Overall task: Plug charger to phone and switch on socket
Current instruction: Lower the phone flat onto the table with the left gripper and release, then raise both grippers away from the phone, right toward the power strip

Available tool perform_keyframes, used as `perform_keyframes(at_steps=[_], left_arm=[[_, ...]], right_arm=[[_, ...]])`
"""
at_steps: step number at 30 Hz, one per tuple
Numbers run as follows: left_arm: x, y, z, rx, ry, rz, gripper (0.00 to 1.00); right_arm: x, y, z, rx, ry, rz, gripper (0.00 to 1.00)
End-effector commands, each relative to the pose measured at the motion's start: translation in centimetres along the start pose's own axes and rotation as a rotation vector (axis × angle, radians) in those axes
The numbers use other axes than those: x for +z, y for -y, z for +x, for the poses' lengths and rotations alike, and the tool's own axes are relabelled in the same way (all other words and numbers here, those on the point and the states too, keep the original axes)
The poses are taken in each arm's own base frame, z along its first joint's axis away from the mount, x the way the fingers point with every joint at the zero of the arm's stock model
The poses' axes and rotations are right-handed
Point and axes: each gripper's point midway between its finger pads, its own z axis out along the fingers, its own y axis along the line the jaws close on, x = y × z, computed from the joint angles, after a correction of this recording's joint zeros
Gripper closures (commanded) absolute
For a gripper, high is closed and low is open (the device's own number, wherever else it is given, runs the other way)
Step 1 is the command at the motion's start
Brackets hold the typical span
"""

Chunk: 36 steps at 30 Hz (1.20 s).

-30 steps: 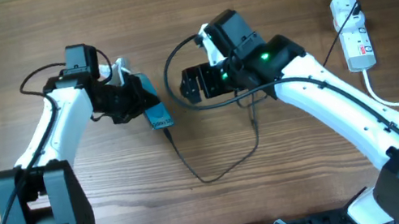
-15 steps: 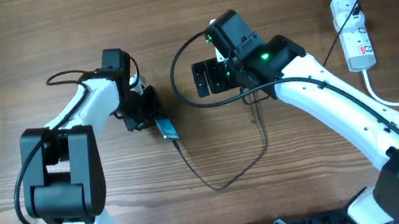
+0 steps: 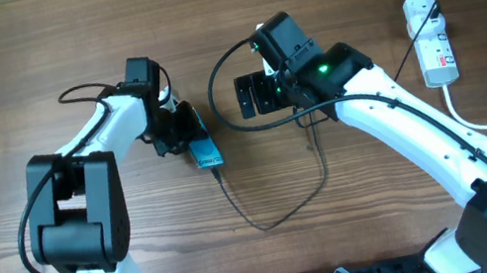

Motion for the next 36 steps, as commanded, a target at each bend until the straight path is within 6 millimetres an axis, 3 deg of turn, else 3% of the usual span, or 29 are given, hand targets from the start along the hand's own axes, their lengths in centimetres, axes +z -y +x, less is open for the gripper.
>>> perform_keyframes(at_steps=[1, 13, 27, 32, 36], left_arm=[[1.4, -1.7, 0.2, -0.016, -0.017, -0.068, 0.69], [1.4, -1.6, 0.0, -0.012, -0.007, -0.066, 0.56], [1.4, -1.5, -0.2, -0.008, 0.003, -0.061, 0.55], [1.3, -0.1, -3.0, 0.042, 0.113, -0.012, 0.54], [1.3, 0.8, -2.7, 0.049, 0.096, 0.039, 0.56]], right_arm=[[-0.8, -0.1, -1.1, -0.009, 0.038, 0.007, 0.00], [-0.8, -0.1, -1.1, -0.009, 0.038, 0.007, 0.00], [-0.8, -0.1, -1.1, -0.009, 0.038, 0.007, 0.00], [-0.8, -0.1, -1.1, -0.009, 0.038, 0.007, 0.00], [-0.8, -0.1, -1.1, -0.009, 0.038, 0.007, 0.00]])
